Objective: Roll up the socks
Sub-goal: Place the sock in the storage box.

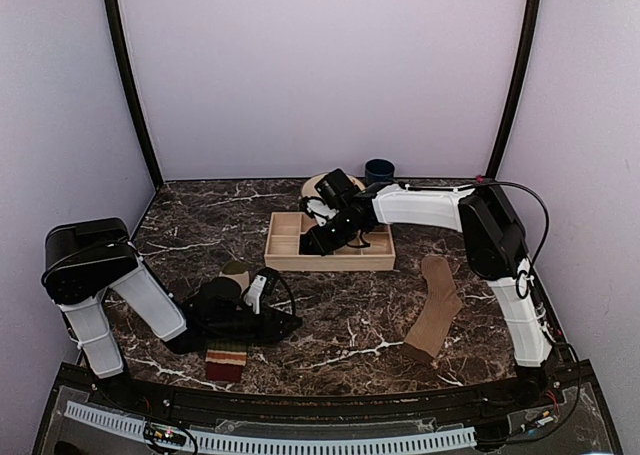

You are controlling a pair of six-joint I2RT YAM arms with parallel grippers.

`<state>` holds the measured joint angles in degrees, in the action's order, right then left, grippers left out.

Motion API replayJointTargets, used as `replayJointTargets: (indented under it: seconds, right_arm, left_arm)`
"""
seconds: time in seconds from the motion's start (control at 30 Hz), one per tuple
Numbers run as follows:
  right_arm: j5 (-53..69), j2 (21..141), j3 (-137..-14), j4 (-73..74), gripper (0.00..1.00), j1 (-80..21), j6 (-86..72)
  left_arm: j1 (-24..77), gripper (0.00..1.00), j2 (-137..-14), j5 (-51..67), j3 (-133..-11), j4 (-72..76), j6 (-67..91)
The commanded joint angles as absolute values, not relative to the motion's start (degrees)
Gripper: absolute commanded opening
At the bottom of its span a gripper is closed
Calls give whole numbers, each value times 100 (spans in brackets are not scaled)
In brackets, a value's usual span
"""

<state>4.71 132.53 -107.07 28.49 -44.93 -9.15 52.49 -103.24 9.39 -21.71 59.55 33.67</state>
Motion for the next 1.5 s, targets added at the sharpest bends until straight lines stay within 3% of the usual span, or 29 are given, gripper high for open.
replayJointTargets:
  seconds: [0.0,0.13,0.33,0.5,0.97,1.47]
  right_arm:
    - [449,13352,-10764,3304,0,-4427,-787]
    - [444,13310,-10778,3378,0,-4420,-758]
    - [372,13070,-10521,3142,34,-4422,-782]
    - [322,12797,-10364,2981,43,-4427,-796]
    - [273,12064,-9843,2292,45,-4429,-864]
    - [180,12509,-10361,2015,42,-4437,-889]
  left_arm:
    - [5212,44,-10406,944,-1959,4871,3451]
    - [5212,44,-10413,965,-1969,4878,3462]
    - [5212,43,-10442,966,-1977,4861,3459]
    - [5212,43,-10450,967,-1994,4844,3454]
    - [5212,42,-10476,1012,-2038,4818,3460]
    - [5212,42,-10569,1064,-2067,4981,3490]
